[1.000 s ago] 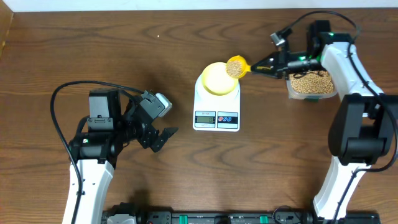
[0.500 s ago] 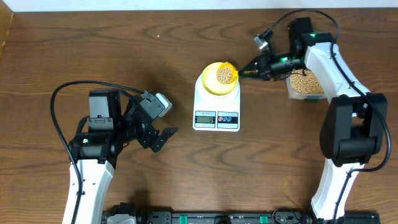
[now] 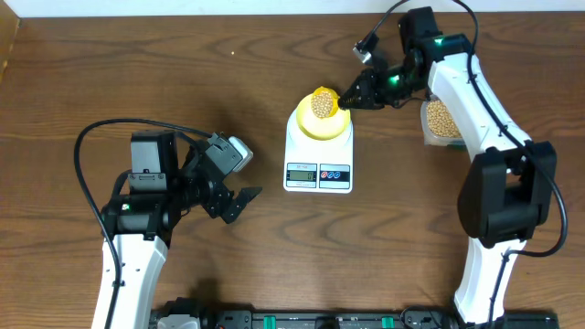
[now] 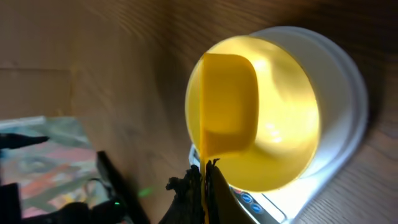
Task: Scoop item into bowl and weigh 50g on scale
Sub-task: 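Carry the scoop left over the yellow bowl and tip soybeans in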
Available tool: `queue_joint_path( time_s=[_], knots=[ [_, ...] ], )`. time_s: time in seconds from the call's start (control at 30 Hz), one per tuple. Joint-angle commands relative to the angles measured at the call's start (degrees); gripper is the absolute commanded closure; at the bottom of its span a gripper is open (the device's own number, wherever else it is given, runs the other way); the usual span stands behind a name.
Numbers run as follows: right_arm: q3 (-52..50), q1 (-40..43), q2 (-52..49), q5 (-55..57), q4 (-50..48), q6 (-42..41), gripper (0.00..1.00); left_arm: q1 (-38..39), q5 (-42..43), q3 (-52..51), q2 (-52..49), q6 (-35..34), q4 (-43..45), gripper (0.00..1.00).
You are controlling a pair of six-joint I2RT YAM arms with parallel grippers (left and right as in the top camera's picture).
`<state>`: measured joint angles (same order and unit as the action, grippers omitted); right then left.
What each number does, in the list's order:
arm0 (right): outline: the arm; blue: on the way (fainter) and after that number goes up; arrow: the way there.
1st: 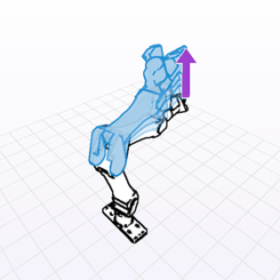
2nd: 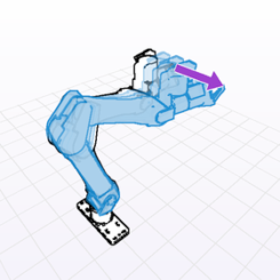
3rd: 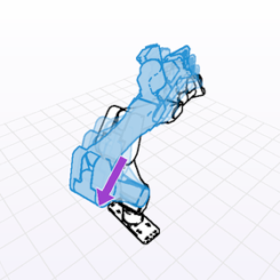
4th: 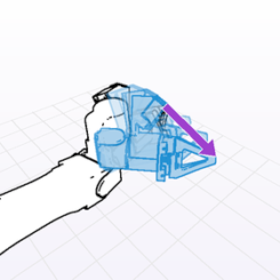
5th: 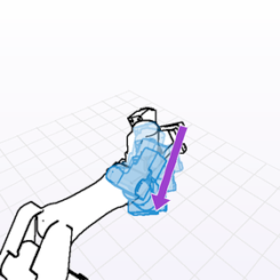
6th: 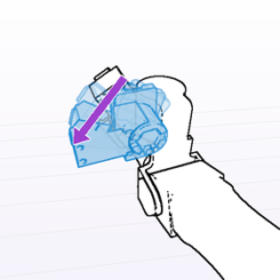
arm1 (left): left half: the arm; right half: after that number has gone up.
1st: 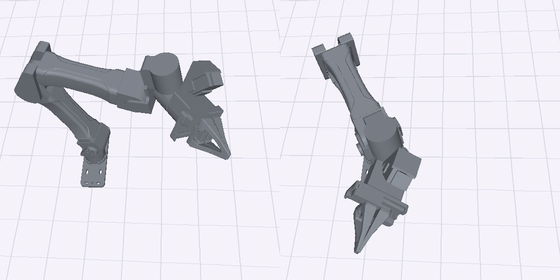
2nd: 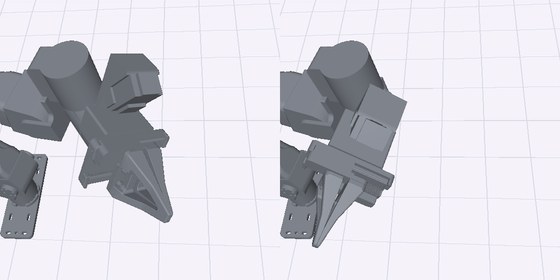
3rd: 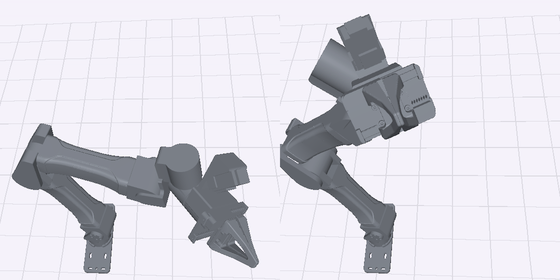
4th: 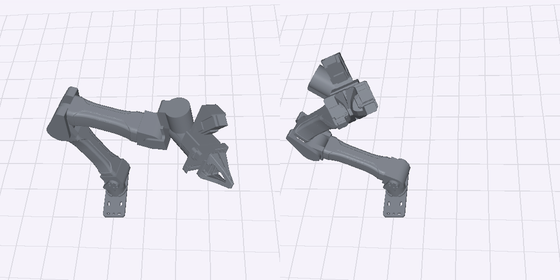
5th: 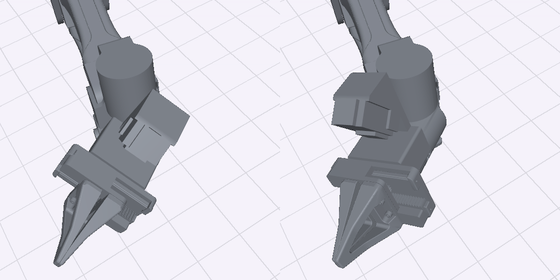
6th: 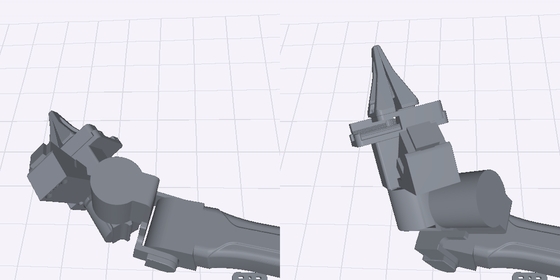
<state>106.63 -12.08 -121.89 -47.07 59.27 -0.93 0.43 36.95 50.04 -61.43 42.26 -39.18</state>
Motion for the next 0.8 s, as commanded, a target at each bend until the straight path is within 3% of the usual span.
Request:
queue_joint_path(
  time_s=[0.0, 0.33, 0.77],
  knots=[
    [4.0, -1.4, 1.7, 7.7, 1.8, -0.2, 0.99, -0.2, -0.2, -0.2, -0.3, 0.3, -0.2, 0.03],
    [10.7, -5.4, 1.7, 24.1, 8.1, 1.6, 0.99, -0.2, -0.2, -0.2, -0.3, 0.3, -0.2, 0.02],
    [11.8, -8.8, 2.2, 28.6, 9.6, 5.2, 0.99, -0.2, -0.2, -0.2, -0.3, 0.3, -0.2, 0.02]
  ],
)
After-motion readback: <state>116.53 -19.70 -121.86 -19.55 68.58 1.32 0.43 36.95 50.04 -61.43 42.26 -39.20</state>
